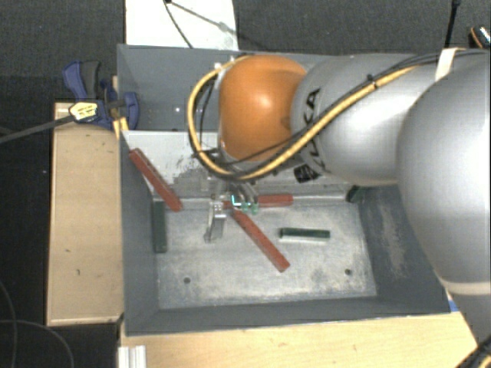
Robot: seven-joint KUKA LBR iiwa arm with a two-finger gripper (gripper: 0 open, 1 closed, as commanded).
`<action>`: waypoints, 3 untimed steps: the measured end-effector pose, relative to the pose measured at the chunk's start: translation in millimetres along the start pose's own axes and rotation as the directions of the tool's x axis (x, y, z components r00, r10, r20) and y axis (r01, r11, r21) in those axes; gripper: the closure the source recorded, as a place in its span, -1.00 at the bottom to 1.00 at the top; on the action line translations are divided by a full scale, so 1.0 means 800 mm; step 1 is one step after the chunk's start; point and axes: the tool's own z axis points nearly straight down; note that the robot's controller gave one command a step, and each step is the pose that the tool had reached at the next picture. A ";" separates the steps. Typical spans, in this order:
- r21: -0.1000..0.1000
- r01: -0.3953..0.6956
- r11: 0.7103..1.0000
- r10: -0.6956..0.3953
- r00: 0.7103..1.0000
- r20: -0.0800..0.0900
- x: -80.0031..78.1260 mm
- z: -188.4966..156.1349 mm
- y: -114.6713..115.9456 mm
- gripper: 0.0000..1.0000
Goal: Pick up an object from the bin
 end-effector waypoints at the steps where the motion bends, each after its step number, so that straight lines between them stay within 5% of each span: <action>1: 0.003 -0.066 0.998 0.066 0.998 -0.001 0.014 0.108 -0.057 -1.00; 2: 0.004 0.218 0.976 -0.218 0.976 0.006 -0.009 0.121 -0.150 -1.00; 3: 0.000 0.216 0.976 -0.216 0.976 0.005 -0.008 0.121 -0.145 1.00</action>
Offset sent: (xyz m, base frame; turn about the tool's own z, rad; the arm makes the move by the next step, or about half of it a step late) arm -0.0099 -0.0425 -0.0816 0.0613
